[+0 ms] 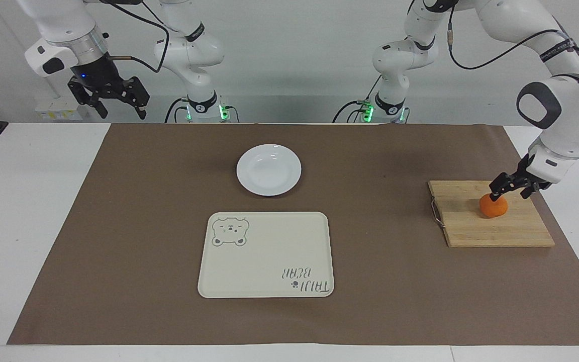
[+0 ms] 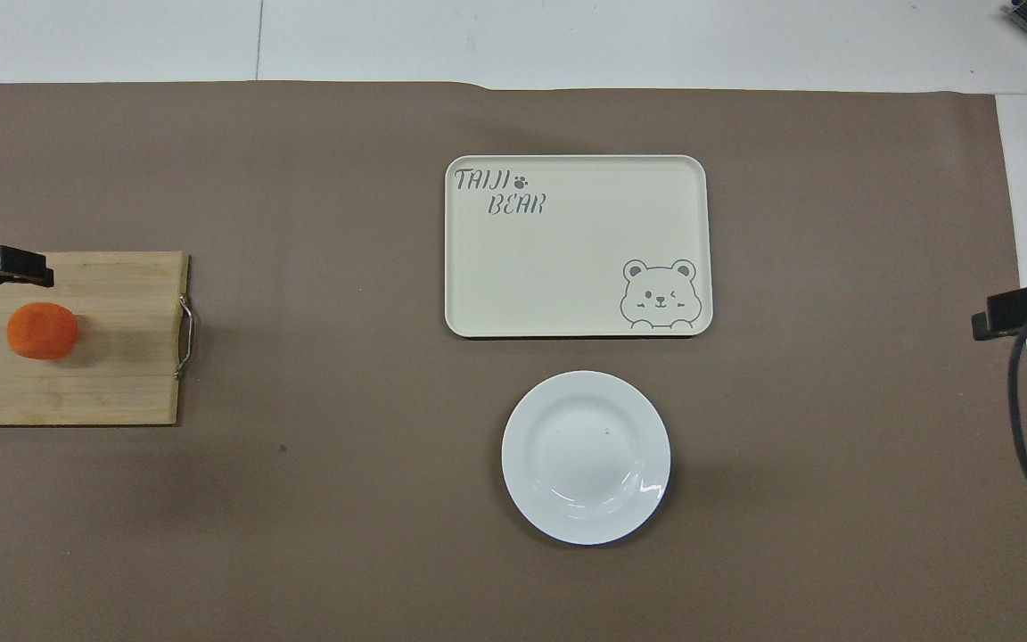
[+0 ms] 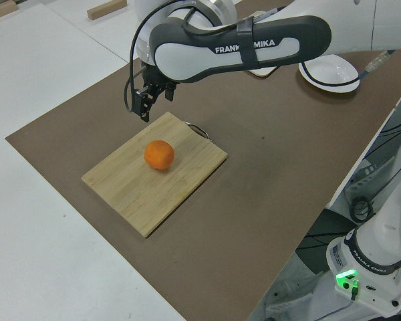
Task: Place orange and plate with both arms
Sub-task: 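Lower the left gripper onto the orange and close it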
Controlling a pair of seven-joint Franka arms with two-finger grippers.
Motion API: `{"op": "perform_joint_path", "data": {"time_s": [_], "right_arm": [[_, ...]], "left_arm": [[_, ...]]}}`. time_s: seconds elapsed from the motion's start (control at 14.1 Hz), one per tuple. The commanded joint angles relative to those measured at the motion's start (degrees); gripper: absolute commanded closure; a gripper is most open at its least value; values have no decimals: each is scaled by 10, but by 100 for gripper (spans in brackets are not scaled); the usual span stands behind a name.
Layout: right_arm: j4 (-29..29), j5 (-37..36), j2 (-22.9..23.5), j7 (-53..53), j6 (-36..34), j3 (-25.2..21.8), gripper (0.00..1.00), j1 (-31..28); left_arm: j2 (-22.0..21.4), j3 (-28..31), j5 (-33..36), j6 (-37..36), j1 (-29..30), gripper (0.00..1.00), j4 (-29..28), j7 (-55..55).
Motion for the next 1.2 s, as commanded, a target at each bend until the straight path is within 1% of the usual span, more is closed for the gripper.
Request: {"op": "perform_joint_path", "data": {"time_s": [0.0,0.21,0.35,0.57,0.78,1.13], "right_arm": [[-4,-3,-7,0,-6,6,0,-7],[-4,-3,-8,0,-6,6,0,-7],[-4,-3,-8,0,-6,6,0,-7],[-5,-3,-7,0,-6,6,0,-7],[-4,-3,-8,0,-6,6,0,-7],[-4,-3,-7,0,-6,6,0,-7]], "left_arm": [[-1,-5,11,44,11,0,-43,8],[8,-4,16,105,17,0,-80,10],[13,-5,50,107,19,0,-82,9],[10,-4,58,107,19,0,-91,9],[7,-5,100,107,14,0,-100,9],[17,-6,100,121,19,0,-107,13]]}}
